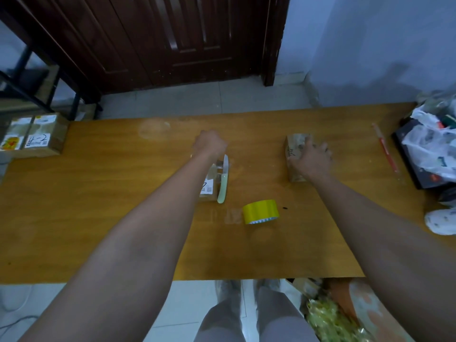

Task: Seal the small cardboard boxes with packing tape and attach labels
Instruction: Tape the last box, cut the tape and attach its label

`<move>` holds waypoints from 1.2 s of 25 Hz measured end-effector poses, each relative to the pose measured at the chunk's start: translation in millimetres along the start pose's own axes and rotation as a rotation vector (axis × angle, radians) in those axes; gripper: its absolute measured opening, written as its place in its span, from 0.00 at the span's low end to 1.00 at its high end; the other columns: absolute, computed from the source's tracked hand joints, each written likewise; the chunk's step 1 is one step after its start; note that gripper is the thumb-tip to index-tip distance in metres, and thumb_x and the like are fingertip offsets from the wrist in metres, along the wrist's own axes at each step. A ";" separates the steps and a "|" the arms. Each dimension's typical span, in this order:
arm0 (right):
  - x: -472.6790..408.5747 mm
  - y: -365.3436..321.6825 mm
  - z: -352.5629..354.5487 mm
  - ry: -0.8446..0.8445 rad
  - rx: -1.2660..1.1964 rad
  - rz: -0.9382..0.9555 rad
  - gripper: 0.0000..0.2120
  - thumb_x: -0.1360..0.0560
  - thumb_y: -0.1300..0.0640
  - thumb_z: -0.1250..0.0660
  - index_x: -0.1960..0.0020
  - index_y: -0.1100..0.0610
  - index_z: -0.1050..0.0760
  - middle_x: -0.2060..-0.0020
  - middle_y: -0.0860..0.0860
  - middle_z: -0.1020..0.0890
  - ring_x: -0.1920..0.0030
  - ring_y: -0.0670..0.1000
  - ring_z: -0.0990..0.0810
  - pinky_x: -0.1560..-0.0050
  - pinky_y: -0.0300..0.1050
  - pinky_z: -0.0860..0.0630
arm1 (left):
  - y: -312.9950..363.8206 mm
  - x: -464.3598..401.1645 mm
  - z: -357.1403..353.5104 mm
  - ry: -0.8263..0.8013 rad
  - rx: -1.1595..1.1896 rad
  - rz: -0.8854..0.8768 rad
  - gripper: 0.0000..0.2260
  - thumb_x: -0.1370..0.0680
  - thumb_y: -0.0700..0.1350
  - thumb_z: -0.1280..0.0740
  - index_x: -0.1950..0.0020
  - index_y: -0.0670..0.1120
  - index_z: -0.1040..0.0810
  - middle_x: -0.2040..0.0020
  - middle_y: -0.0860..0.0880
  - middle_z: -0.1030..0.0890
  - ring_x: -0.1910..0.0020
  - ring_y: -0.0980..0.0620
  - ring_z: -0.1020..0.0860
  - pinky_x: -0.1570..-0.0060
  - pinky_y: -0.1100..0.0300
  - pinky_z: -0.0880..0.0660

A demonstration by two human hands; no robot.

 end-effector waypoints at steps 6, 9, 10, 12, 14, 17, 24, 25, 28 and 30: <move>9.3 0.3 -12.9 -0.066 -0.022 0.028 0.28 0.24 0.45 0.35 0.29 0.53 0.38 0.36 0.61 0.34 0.40 0.64 0.29 0.45 0.54 0.26 | 54.2 27.4 -45.8 -0.257 -0.182 0.036 0.12 0.20 0.39 0.42 0.41 0.39 0.23 0.39 0.40 0.23 0.42 0.40 0.22 0.48 0.51 0.25; 13.4 -4.9 -15.6 -0.064 0.053 0.055 0.30 0.27 0.43 0.32 0.30 0.52 0.38 0.34 0.61 0.36 0.37 0.63 0.32 0.47 0.53 0.25 | 61.1 38.1 -65.0 -0.337 -0.251 -0.002 0.08 0.20 0.41 0.41 0.47 0.40 0.24 0.41 0.41 0.22 0.47 0.42 0.21 0.53 0.52 0.26; 14.8 -6.6 -15.7 -0.060 0.050 0.054 0.29 0.27 0.42 0.32 0.31 0.52 0.37 0.34 0.61 0.36 0.38 0.62 0.32 0.48 0.53 0.25 | 61.0 43.3 -66.5 -0.354 -0.270 -0.012 0.10 0.20 0.42 0.41 0.44 0.40 0.23 0.41 0.42 0.22 0.46 0.42 0.22 0.53 0.52 0.26; 20.5 -13.5 -13.4 -0.050 0.031 0.057 0.28 0.27 0.40 0.35 0.32 0.52 0.36 0.36 0.61 0.34 0.40 0.63 0.30 0.52 0.51 0.28 | 56.0 51.2 -64.8 -0.365 -0.303 -0.007 0.12 0.20 0.42 0.41 0.40 0.40 0.24 0.43 0.43 0.23 0.43 0.42 0.22 0.52 0.52 0.26; 31.6 -27.6 -6.0 -0.029 0.007 0.085 0.29 0.28 0.38 0.35 0.33 0.51 0.35 0.38 0.60 0.32 0.43 0.62 0.28 0.55 0.49 0.30 | 50.5 60.4 -61.3 -0.393 -0.363 -0.004 0.11 0.21 0.39 0.42 0.44 0.40 0.24 0.43 0.41 0.22 0.43 0.40 0.22 0.49 0.51 0.25; 58.0 -55.0 12.5 0.010 -0.017 0.128 0.30 0.31 0.38 0.32 0.34 0.51 0.34 0.39 0.58 0.32 0.42 0.61 0.28 0.52 0.49 0.29 | 44.2 69.9 -51.3 -0.397 -0.423 -0.044 0.11 0.20 0.41 0.43 0.41 0.40 0.25 0.39 0.41 0.22 0.41 0.40 0.22 0.41 0.48 0.25; 153.5 -113.3 29.7 0.059 -0.063 0.153 0.30 0.30 0.35 0.33 0.35 0.50 0.34 0.39 0.58 0.32 0.43 0.59 0.28 0.57 0.48 0.31 | -5.2 113.5 4.7 -0.336 -0.514 -0.052 0.14 0.19 0.42 0.43 0.35 0.43 0.27 0.44 0.45 0.21 0.42 0.44 0.22 0.46 0.54 0.26; 170.4 -119.2 27.5 0.068 -0.070 0.143 0.31 0.30 0.35 0.33 0.35 0.50 0.34 0.38 0.58 0.32 0.43 0.59 0.28 0.55 0.48 0.30 | -16.4 121.1 8.0 -0.335 -0.516 -0.066 0.15 0.18 0.43 0.44 0.32 0.43 0.28 0.42 0.45 0.22 0.41 0.44 0.23 0.45 0.55 0.27; 220.6 -132.5 10.4 0.065 -0.085 0.118 0.30 0.31 0.38 0.31 0.35 0.50 0.34 0.37 0.58 0.33 0.42 0.59 0.29 0.52 0.49 0.27 | -60.8 144.9 4.1 -0.360 -0.524 -0.071 0.17 0.18 0.47 0.45 0.32 0.42 0.29 0.34 0.44 0.25 0.36 0.44 0.25 0.38 0.52 0.28; 253.5 -140.0 -6.1 0.056 -0.105 0.104 0.28 0.31 0.40 0.31 0.36 0.49 0.34 0.38 0.58 0.32 0.42 0.60 0.28 0.54 0.49 0.28 | -95.8 158.4 -4.4 -0.387 -0.535 -0.090 0.17 0.18 0.49 0.44 0.35 0.42 0.27 0.36 0.44 0.24 0.36 0.44 0.24 0.37 0.52 0.28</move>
Point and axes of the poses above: each hand's wrist, its own x-axis away from the middle knuckle, its own z-axis out of the back of the hand, y = z × x, the point moved 7 cm from there along -x, towards the middle knuckle
